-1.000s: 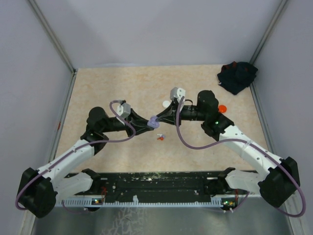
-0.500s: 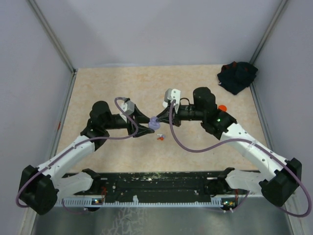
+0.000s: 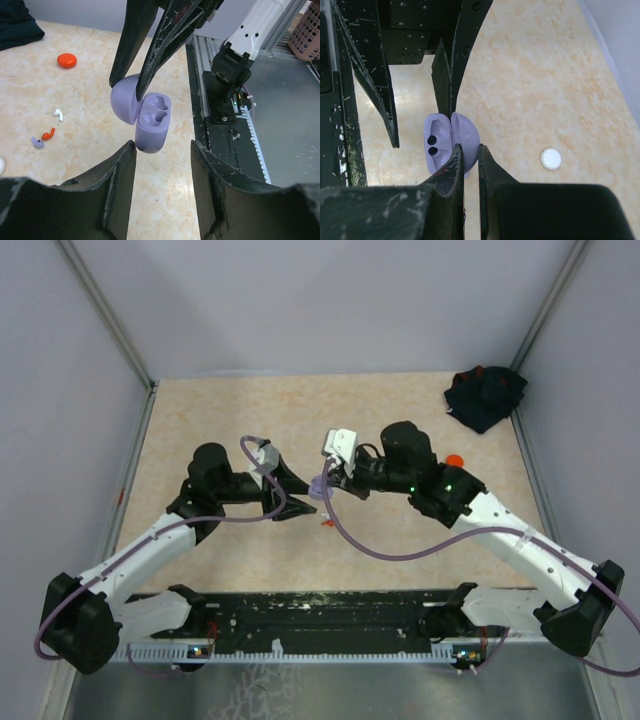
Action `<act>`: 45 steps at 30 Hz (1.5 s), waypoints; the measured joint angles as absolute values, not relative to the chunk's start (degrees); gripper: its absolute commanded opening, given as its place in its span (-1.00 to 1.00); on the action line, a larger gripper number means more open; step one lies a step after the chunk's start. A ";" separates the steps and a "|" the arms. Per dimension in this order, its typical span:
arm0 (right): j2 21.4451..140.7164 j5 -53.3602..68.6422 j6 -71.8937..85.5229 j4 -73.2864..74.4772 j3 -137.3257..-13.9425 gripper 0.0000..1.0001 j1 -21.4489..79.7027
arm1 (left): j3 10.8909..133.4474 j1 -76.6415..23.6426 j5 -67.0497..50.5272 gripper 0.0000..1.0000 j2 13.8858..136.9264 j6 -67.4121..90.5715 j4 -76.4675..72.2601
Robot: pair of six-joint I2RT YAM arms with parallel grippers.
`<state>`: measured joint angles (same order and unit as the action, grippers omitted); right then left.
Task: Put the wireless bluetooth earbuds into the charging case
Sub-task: Open the charging case.
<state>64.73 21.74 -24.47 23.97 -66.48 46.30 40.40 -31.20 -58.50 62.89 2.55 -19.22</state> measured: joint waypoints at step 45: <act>64.97 15.64 -20.82 26.59 -69.08 0.08 49.52 | 39.46 -31.20 -51.46 -0.99 59.68 -6.59 -17.41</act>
